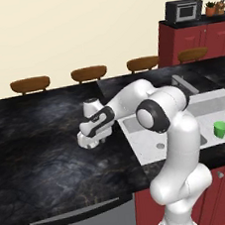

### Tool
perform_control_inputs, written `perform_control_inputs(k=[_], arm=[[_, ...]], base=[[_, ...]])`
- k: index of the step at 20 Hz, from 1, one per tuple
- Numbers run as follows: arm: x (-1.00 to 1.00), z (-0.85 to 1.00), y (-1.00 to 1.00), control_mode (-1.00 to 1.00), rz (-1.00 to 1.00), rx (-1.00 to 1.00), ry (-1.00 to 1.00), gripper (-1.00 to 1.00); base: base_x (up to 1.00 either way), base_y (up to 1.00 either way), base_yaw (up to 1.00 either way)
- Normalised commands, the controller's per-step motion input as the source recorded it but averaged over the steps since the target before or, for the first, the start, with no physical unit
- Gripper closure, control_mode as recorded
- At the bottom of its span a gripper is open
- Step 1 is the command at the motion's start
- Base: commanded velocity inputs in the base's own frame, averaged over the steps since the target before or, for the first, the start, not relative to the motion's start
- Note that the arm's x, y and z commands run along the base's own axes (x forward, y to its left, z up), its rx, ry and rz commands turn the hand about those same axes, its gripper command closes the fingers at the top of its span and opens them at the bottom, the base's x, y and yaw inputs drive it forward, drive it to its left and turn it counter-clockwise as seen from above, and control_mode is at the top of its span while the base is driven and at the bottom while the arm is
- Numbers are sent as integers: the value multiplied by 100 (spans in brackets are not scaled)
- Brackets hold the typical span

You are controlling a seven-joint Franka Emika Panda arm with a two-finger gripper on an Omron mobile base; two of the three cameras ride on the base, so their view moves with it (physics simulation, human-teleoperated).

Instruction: Move any existing items from the left basin to the right basin for drying. Then move the mug from the counter to the left basin of the sink for washing.

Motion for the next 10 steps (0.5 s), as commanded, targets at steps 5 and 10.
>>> perform_control_inputs(k=[5, 10], arm=[[7, -6, 6, -100, 0, 0, 0, -100], [0, -7, 1, -100, 0, 0, 0, -100]], base=[[0, 0, 0], [0, 0, 0]])
